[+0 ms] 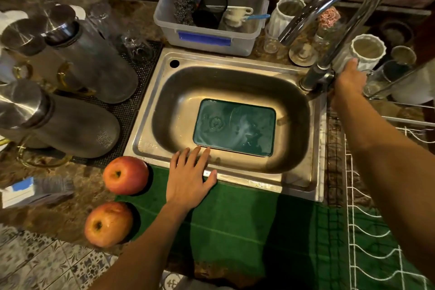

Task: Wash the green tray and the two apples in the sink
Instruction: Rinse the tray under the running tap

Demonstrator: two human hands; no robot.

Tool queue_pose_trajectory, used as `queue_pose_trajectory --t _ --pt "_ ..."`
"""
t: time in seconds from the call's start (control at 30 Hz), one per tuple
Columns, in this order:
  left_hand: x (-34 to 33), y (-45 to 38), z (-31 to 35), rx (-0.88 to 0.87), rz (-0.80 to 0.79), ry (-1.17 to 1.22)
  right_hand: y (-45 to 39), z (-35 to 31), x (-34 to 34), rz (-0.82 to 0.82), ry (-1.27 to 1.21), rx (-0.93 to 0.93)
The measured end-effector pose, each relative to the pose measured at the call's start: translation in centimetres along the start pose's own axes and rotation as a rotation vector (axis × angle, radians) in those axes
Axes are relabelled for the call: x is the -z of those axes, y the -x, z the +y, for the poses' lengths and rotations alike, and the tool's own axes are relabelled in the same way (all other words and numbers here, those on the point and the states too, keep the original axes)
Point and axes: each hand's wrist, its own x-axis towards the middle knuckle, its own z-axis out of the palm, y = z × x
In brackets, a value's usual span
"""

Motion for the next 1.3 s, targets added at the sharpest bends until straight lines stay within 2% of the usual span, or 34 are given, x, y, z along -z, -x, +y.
queue_pose_trajectory --t 0.33,0.5,0.9,1.3 --pt "-0.2 -0.02 -0.08 -0.001 0.015 0.009 -0.48 -0.19 -0.27 0.059 -0.027 -0.019" --pt "-0.27 0.02 -0.12 -0.003 0.026 0.014 -0.42 -0.35 0.01 0.036 -0.077 -0.072" --pt "0.11 0.05 0.03 0.002 0.029 0.014 -0.09 -0.61 0.55 -0.024 -0.328 -0.153" --pt "-0.01 0.03 -0.04 -0.003 0.041 0.019 -0.04 -0.7 0.53 0.003 -0.316 -0.163"
